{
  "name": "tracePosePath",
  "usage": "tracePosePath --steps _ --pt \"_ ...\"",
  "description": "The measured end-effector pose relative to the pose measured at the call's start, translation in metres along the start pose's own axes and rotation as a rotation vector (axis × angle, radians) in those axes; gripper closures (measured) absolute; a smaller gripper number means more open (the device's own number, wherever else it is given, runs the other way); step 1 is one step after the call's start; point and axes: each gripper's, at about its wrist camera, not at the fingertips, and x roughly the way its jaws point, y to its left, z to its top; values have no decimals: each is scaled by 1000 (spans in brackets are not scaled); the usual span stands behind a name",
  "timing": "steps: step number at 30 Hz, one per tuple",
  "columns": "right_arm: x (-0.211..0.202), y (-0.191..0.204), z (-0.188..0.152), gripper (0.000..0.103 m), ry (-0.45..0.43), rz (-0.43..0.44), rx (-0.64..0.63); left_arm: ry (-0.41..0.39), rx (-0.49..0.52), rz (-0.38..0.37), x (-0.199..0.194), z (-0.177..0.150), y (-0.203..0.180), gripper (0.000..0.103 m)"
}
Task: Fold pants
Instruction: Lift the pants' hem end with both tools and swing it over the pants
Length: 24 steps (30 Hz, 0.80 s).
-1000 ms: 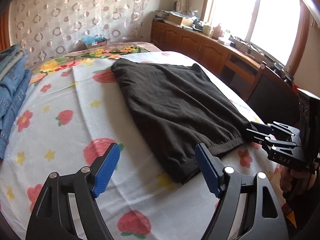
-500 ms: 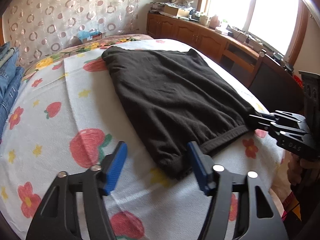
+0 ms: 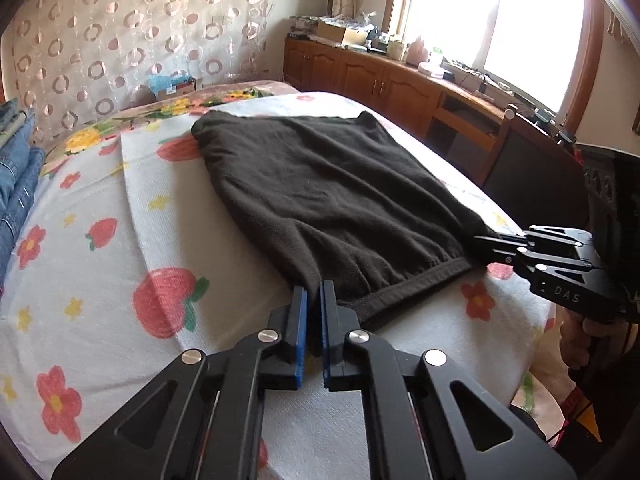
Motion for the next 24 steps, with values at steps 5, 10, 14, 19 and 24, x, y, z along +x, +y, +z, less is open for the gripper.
tracePosePath --steps 5,10,14,19,24 --pt "-6 3 3 94 -22 8 4 -21 10 6 -10 2 0 97" --pt "-16 9 10 94 -52 18 -14 -56 7 7 -25 6 1 97" --pt "-32 16 21 95 -95 26 -35 -97 7 4 -45 14 1 97" --pt "-60 30 41 95 -166 46 -84 -177 15 5 -83 30 -1 98" --pt "-93 49 70 95 -254 66 -151 -247 64 20 -121 55 -3 98"
